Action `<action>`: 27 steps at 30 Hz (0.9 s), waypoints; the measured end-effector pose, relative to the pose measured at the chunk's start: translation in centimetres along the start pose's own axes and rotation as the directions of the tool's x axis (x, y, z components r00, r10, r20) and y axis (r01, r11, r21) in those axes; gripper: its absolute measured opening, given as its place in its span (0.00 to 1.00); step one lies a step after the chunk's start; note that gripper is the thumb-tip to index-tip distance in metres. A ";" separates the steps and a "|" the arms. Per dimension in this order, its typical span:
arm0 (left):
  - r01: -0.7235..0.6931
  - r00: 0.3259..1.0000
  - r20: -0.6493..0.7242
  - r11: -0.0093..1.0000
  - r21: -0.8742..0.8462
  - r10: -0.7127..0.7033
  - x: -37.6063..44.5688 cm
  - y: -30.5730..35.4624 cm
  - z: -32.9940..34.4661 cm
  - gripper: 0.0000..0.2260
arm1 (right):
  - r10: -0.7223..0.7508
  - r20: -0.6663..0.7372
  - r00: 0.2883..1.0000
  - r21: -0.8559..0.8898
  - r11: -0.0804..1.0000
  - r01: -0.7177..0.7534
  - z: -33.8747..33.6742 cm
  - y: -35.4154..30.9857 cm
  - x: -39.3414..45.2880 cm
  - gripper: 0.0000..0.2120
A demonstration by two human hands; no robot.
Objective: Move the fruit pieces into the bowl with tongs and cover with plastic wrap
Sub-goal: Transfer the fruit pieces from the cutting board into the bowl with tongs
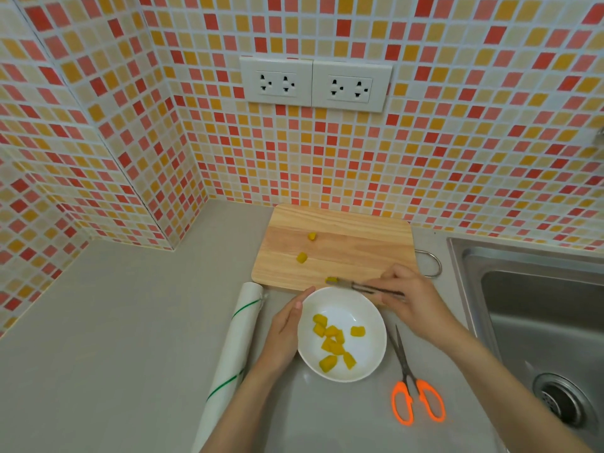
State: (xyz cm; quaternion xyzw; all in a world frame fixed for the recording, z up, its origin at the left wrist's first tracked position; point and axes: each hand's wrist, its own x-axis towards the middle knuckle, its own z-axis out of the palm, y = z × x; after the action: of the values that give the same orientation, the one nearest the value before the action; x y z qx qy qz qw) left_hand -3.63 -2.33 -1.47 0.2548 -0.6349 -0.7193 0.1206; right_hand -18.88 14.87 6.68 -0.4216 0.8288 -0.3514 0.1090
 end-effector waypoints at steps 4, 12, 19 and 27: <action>0.022 1.000 -0.001 0.999 -0.023 -0.022 -0.1 0.3 0.2 0.14 | 0.067 0.299 0.952 -0.209 0.978 -0.004 -1.3 0.4 -2.6 0.18; 0.066 0.997 -0.019 0.992 -0.108 -0.069 -0.3 0.4 0.4 0.15 | 0.105 0.095 0.990 -0.009 0.994 -0.105 -1.9 0.7 1.9 0.19; 0.081 0.996 -0.029 0.991 -0.105 -0.084 -0.1 0.2 0.4 0.16 | 0.074 0.106 0.992 -0.060 0.996 -0.068 2.8 1.5 8.3 0.13; 0.090 0.995 -0.034 0.992 -0.088 -0.094 -0.2 0.0 0.4 0.16 | 0.086 0.129 0.988 -0.080 0.994 -0.076 5.9 2.4 9.9 0.11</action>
State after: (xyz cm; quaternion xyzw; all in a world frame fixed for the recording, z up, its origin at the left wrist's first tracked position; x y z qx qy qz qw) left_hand -3.68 -1.88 -1.42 0.2920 -0.5885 -0.7458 0.1103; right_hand -23.72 5.24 1.97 -0.4137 0.8487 -0.2868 0.1619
